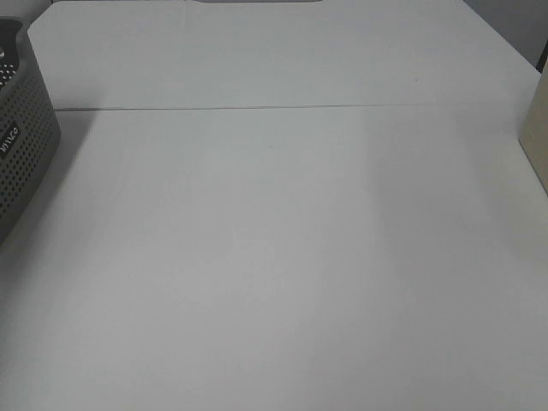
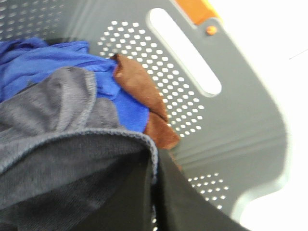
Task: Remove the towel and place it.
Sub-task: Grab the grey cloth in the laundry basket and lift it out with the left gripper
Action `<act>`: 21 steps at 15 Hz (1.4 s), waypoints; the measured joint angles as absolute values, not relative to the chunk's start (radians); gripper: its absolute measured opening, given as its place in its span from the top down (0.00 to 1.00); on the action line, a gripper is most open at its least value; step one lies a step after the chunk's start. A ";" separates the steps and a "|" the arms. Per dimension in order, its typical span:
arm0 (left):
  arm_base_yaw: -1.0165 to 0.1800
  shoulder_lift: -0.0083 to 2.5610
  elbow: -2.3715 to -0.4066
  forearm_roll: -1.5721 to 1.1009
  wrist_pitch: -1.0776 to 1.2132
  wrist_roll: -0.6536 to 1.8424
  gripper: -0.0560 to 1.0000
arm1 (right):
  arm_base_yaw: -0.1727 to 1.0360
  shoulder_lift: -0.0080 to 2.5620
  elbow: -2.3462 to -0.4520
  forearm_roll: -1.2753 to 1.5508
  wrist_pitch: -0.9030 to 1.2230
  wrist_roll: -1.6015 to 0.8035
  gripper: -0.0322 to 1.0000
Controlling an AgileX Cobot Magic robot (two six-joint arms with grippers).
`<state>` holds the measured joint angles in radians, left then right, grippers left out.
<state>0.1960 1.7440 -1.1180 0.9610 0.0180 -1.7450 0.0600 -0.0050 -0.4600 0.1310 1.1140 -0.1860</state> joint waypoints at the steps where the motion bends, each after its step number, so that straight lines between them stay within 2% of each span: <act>1: 0.196 1.741 -1.118 0.970 0.000 -1.743 0.95 | 0.060 -0.005 -0.460 0.131 1.114 -0.186 0.28; 11: 0.196 1.581 -1.119 1.083 -0.253 -1.670 0.95 | 0.060 -0.005 -0.460 0.131 1.114 -0.186 0.28; 18: 0.196 1.526 -1.231 1.086 -0.522 -1.624 0.95 | 0.060 -0.005 -0.460 0.131 1.114 -0.186 0.28; 21: 0.196 1.502 -1.287 1.092 -0.569 -1.619 0.95 | 0.060 -0.005 -0.460 0.131 1.114 -0.186 0.28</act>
